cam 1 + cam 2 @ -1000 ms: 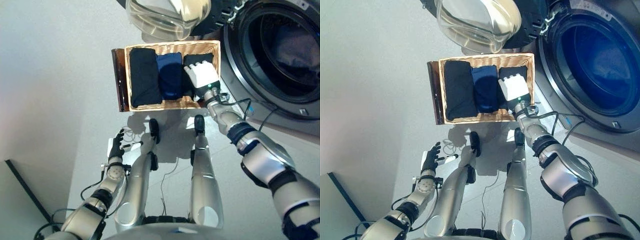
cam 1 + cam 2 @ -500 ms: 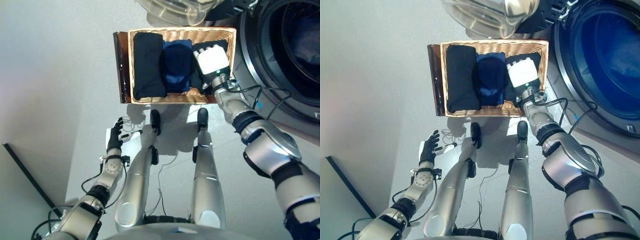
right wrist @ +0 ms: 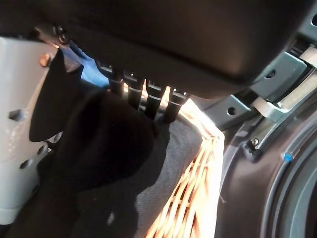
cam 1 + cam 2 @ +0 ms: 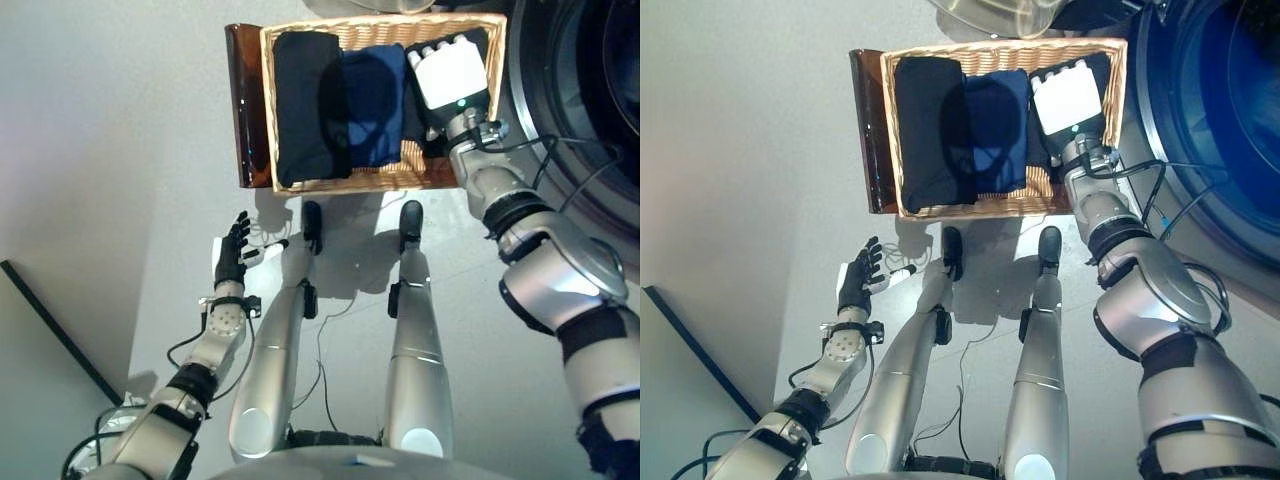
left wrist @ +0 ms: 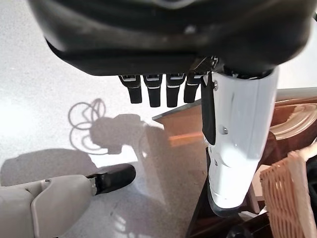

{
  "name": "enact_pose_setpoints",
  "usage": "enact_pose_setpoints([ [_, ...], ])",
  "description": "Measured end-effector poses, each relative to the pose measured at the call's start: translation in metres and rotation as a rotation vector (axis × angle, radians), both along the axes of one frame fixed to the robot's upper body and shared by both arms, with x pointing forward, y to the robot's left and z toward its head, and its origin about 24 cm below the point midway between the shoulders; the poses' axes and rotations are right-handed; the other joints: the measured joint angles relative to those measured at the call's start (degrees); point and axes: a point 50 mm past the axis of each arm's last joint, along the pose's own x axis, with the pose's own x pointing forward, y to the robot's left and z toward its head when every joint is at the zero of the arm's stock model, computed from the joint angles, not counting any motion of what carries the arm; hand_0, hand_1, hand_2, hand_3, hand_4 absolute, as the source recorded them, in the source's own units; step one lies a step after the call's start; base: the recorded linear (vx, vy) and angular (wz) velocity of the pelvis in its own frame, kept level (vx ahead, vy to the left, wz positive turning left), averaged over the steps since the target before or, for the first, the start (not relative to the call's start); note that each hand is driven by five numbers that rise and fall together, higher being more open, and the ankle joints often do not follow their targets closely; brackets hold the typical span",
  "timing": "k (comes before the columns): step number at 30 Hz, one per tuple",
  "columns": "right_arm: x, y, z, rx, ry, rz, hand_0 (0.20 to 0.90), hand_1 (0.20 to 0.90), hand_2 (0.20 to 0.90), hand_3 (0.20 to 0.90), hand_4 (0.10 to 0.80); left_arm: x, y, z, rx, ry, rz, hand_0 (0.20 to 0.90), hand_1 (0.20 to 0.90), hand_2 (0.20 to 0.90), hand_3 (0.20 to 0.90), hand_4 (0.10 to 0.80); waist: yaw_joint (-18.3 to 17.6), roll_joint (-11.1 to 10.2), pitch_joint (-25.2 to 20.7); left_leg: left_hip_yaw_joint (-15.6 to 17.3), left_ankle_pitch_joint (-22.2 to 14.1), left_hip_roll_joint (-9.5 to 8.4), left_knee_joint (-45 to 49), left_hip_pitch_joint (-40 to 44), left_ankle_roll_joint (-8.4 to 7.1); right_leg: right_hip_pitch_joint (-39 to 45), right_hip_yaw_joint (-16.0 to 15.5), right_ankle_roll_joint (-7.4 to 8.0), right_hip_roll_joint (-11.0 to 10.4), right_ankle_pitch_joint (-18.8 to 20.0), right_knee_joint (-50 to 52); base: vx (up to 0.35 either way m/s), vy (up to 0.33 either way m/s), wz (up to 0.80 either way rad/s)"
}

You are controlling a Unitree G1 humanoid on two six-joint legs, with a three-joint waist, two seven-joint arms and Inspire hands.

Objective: Pick up the clothes and place them into the washing machine

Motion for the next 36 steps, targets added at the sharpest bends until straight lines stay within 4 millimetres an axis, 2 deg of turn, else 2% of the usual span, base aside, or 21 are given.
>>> enact_pose_setpoints([
  [1, 0.0, 0.0, 0.001, 0.0, -0.001, 0.0, 0.661, 0.661, 0.661, 0.661, 0.629, 0.0, 0.0, 0.0, 0.001, 0.0, 0.001, 0.9, 0.9, 0.9, 0.9, 0.8, 0.0, 0.0, 0.0, 0.0, 0.1, 0.06, 0.0, -0.1, -0.08, -0.1, 0.0, 0.0, 0.0, 0.0, 0.0, 0.0, 0.0, 0.0],
  [2, 0.0, -0.001, 0.002, -0.001, -0.004, -0.001, 0.453, 0.453, 0.453, 0.453, 0.48, 0.0, 0.001, 0.0, 0.0, -0.001, 0.003, 0.9, 0.9, 0.9, 0.9, 0.8, 0.2, 0.0, 0.0, 0.0, 0.1, 0.24, 0.0, -0.3, -0.15, -0.3, -0.3, -0.01, 0.1, 0.0, 0.0, 0.0, 0.0, 0.0],
  [3, 0.0, -0.002, 0.003, 0.002, -0.007, -0.004, 0.2, 0.2, 0.2, 0.2, 0.3, 0.0, 0.001, 0.0, 0.0, 0.0, 0.003, 0.9, 0.9, 0.9, 0.9, 0.8, 0.4, 0.0, 0.0, 0.0, 0.3, 0.35, 0.0, -0.4, -0.43, -0.3, -0.3, -0.06, 0.1, 0.0, 0.0, 0.0, 0.0, 0.0],
  [5, 0.0, -0.001, 0.008, 0.002, -0.02, -0.001, 0.2, 0.2, 0.2, 0.2, 0.3, 0.0, 0.001, 0.0, -0.004, 0.0, 0.005, 0.9, 0.9, 0.9, 0.9, 0.8, 0.6, 0.0, 0.0, 0.0, 0.3, 0.37, -0.1, -0.5, -0.45, -0.6, -0.3, -0.06, 0.1, 0.0, 0.1, 0.0, 0.0, 0.0],
  [8, 0.001, 0.004, 0.026, 0.003, -0.065, 0.012, 0.2, 0.2, 0.2, 0.2, 0.3, 0.0, 0.002, 0.001, -0.01, -0.003, 0.011, 0.9, 0.9, 0.9, 0.9, 0.8, 0.7, 0.0, 0.0, 0.2, 0.4, 0.33, 0.0, -1.3, -0.62, -1.4, -0.3, -0.13, 0.1, 0.1, 0.1, 0.001, 0.007, -0.01],
  [11, 0.0, -0.002, 0.037, 0.003, -0.085, -0.007, 0.2, 0.2, 0.2, 0.2, 0.3, 0.001, 0.002, 0.001, -0.019, -0.002, 0.015, 0.9, 0.9, 0.9, 0.9, 0.8, 1.0, 0.0, 0.0, 0.3, 0.5, 0.31, 0.0, -1.5, -0.62, -1.4, -0.3, -0.37, 0.1, 0.7, -0.2, -0.004, 0.012, 0.04],
  [15, -0.001, -0.003, 0.039, 0.013, -0.096, -0.014, 0.2, 0.2, 0.2, 0.2, 0.3, 0.002, 0.007, 0.003, -0.022, -0.009, 0.038, 0.9, 0.9, 0.9, 0.9, 0.8, 1.3, 0.0, 0.0, 0.6, 0.3, 0.29, -0.2, -1.5, -0.41, -1.4, -0.3, -0.64, 0.1, 1.1, -0.4, -0.001, 0.0, 0.01],
  [23, -0.001, -0.007, 0.038, 0.02, -0.098, -0.033, 0.2, 0.2, 0.2, 0.2, 0.3, 0.003, 0.008, 0.004, -0.018, -0.015, 0.037, 0.9, 0.9, 0.9, 0.9, 0.8, 2.1, 0.0, 0.0, 0.6, 0.3, 0.41, 0.4, -1.3, -0.31, -1.1, -0.3, -0.71, 0.4, 1.2, -0.2, -0.004, 0.001, -0.01],
  [29, -0.002, -0.015, 0.028, 0.05, -0.074, -0.063, 0.2, 0.2, 0.2, 0.2, 0.3, 0.002, 0.009, 0.003, -0.016, -0.012, 0.041, 0.9, 0.9, 0.9, 0.9, 0.8, 2.3, 0.0, 0.0, 0.8, 0.4, 0.41, 0.7, -0.8, -0.11, -0.6, -0.1, -0.97, 0.3, 1.3, 0.1, 0.0, 0.0, 0.0],
  [32, -0.003, -0.019, 0.015, 0.162, -0.06, -0.059, 0.2, 0.2, 0.2, 0.2, 0.3, 0.002, 0.009, 0.004, -0.015, -0.014, 0.046, 0.9, 0.9, 0.9, 0.9, 0.8, 2.1, 0.0, 0.0, 0.8, 0.4, 0.44, 0.7, 0.5, -0.08, 0.7, -0.1, -1.02, 0.3, 1.4, 0.0, 0.0, 0.0, 0.0],
  [36, -0.008, 0.001, 0.013, 0.322, -0.104, 0.085, 0.2, 0.2, 0.2, 0.2, 0.3, 0.001, 0.011, 0.003, -0.015, -0.012, 0.066, 0.9, 0.9, 0.9, 0.9, 0.8, 0.4, -0.1, 0.1, 0.8, 0.3, 0.47, 0.7, 2.1, 0.13, 2.4, 0.0, -0.99, 0.4, 1.4, -0.4, 0.003, -0.005, -0.03],
])
